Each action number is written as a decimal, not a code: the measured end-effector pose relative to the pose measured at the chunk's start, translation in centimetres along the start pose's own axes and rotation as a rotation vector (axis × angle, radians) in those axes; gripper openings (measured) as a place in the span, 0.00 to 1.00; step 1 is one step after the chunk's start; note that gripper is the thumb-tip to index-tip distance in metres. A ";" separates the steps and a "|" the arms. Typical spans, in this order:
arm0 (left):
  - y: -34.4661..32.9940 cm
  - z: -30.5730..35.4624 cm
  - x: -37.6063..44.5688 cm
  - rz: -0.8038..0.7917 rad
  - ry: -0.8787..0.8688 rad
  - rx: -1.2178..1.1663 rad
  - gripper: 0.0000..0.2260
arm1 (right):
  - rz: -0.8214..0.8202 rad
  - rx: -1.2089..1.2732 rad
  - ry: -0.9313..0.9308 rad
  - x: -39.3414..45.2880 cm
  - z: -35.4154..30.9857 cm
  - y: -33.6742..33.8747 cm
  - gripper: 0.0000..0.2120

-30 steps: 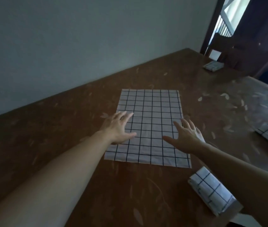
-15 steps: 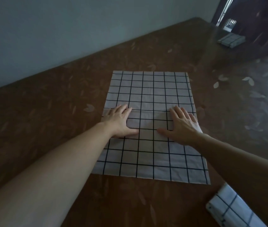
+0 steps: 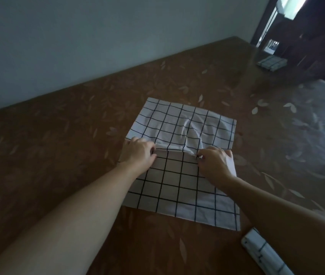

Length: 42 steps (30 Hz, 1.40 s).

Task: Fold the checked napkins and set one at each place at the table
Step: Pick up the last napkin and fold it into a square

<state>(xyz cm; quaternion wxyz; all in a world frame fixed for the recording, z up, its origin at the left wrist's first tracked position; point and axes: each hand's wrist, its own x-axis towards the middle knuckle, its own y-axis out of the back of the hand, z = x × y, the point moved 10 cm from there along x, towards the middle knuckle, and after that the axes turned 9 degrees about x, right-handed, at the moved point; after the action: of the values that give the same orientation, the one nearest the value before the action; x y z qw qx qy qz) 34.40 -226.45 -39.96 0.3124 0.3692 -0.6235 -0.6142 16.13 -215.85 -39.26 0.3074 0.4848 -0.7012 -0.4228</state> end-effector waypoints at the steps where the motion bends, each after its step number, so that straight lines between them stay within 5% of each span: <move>1: 0.1 0.4 -0.1 0.007 -0.015 -0.005 0.15 | 0.014 0.019 0.021 -0.4 -0.2 0.3 0.09; 5: 2.0 4.3 -0.5 0.019 -0.177 -0.086 0.31 | 0.018 0.060 0.194 -1.6 -2.2 2.9 0.07; 9: 6.4 7.2 -0.6 0.050 -0.196 -0.218 0.14 | 0.046 0.114 0.307 -2.5 -4.5 7.5 0.06; 14: 13.9 4.2 -3.1 0.150 -0.121 -0.339 0.09 | 0.112 0.177 0.096 -3.6 -3.9 13.8 0.18; 17: 18.2 1.1 -6.1 0.212 -0.071 -0.391 0.09 | 0.065 0.367 -0.069 -4.6 -3.9 16.2 0.15; 21: 22.3 -2.0 -12.4 0.258 -0.020 -0.408 0.10 | 0.090 0.607 0.006 -7.3 -9.5 20.0 0.18; 24: 25.0 -3.9 -18.0 0.299 0.011 -0.468 0.09 | 0.049 0.677 0.099 -10.8 -14.9 22.4 0.09; 28: 27.7 -6.1 -25.8 0.294 0.011 -0.485 0.09 | 0.044 0.580 0.278 -15.8 -21.4 26.0 0.06; 33: 31.5 -8.5 -33.8 0.330 0.074 -0.515 0.11 | -0.239 0.280 0.541 -22.8 -29.3 25.2 0.10; 37: 33.1 -9.7 -37.9 0.332 0.108 -0.532 0.11 | -0.222 0.244 0.617 -24.9 -31.1 27.3 0.15; 42: 33.6 -8.9 -40.7 0.225 0.079 -0.501 0.20 | -0.188 0.230 0.751 -27.9 -32.5 31.1 0.06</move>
<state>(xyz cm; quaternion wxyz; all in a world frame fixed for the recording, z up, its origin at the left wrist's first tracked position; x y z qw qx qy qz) 60.98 -197.72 -3.46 0.4842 0.2326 -0.4766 -0.6959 39.94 -193.88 2.64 0.4459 0.6989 -0.5355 -0.1611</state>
